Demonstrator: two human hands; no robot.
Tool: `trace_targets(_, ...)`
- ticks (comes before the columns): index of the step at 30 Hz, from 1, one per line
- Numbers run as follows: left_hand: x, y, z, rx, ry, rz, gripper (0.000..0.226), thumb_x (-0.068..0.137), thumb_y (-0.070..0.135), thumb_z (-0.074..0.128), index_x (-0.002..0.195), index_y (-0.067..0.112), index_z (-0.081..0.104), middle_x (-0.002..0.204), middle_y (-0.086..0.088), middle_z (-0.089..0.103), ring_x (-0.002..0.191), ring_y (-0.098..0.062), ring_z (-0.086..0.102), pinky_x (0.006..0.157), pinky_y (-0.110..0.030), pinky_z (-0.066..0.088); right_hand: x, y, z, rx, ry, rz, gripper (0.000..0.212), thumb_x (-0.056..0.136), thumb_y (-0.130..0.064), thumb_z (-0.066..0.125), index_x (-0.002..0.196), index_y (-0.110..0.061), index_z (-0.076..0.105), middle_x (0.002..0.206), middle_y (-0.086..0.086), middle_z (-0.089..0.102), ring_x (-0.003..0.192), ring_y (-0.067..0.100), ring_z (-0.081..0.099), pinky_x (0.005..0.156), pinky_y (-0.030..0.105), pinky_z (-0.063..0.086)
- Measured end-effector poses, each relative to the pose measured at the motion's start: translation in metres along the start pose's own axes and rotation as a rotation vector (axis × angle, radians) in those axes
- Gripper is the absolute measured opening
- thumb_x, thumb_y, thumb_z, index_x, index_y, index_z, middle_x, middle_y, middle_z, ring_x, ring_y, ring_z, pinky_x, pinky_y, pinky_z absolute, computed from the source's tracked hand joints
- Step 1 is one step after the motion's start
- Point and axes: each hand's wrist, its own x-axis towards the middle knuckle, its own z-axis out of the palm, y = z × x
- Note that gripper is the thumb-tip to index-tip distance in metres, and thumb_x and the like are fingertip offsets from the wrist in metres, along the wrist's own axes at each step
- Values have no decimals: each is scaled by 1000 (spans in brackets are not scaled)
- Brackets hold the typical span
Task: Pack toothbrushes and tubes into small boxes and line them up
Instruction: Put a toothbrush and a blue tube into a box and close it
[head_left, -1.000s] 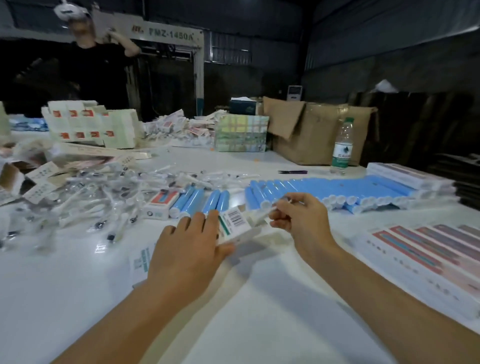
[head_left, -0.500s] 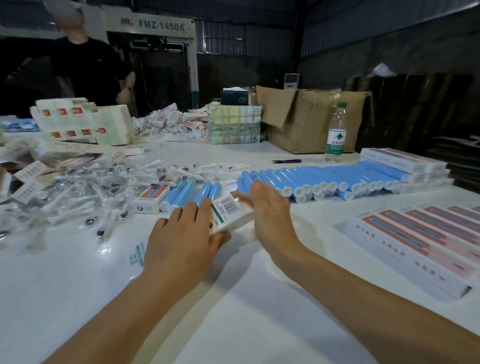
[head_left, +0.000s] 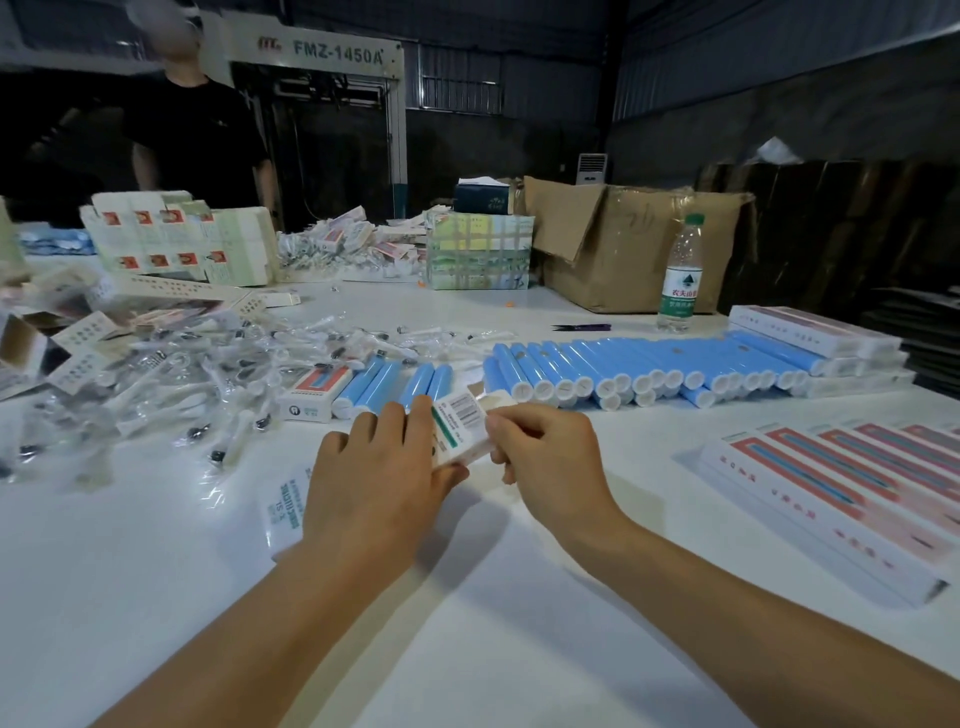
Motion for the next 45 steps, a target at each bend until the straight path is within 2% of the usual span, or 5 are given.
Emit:
trace_targets(4,-4,2,-1,13,-15,68,68,91,66,23,142,22,14,125,6,41,111,-17,43,82,-30,32,7,1,-1,-73,-110,105,59,92,-10,52,146,-25,35,57,-15,52,57,-2,52,52,12,41)
trace_targets(17,-9,14,-25,-12,-130,72,69,79,53,65,125,3,56,99,-11,63,82,-28,60,64,-39,45,4,-3,-2,95,-190,349,29,94,-6,47,76,-23,63,77,-3,64,43,-1,49,41,10,34)
trace_targets(24,-4,12,-19,-135,52,46,65,58,34,87,105,-6,65,77,-18,62,62,-37,60,49,-40,45,11,1,-13,-286,45,-72,44,86,-35,65,128,-24,56,116,-7,47,108,10,47,91,25,42)
trace_targets(31,-4,14,-20,-149,33,60,65,70,43,76,115,-2,63,88,-15,64,73,-35,62,57,-41,45,9,-3,0,982,-264,714,26,83,-14,64,106,-1,63,86,17,71,68,26,70,51,30,55)
trace_targets(45,-11,12,-9,-61,40,111,70,94,57,28,147,12,17,130,-3,42,114,-23,42,89,-35,33,-5,8,3,-327,-181,-107,26,97,-42,41,95,-20,55,85,-3,66,79,16,63,70,33,52)
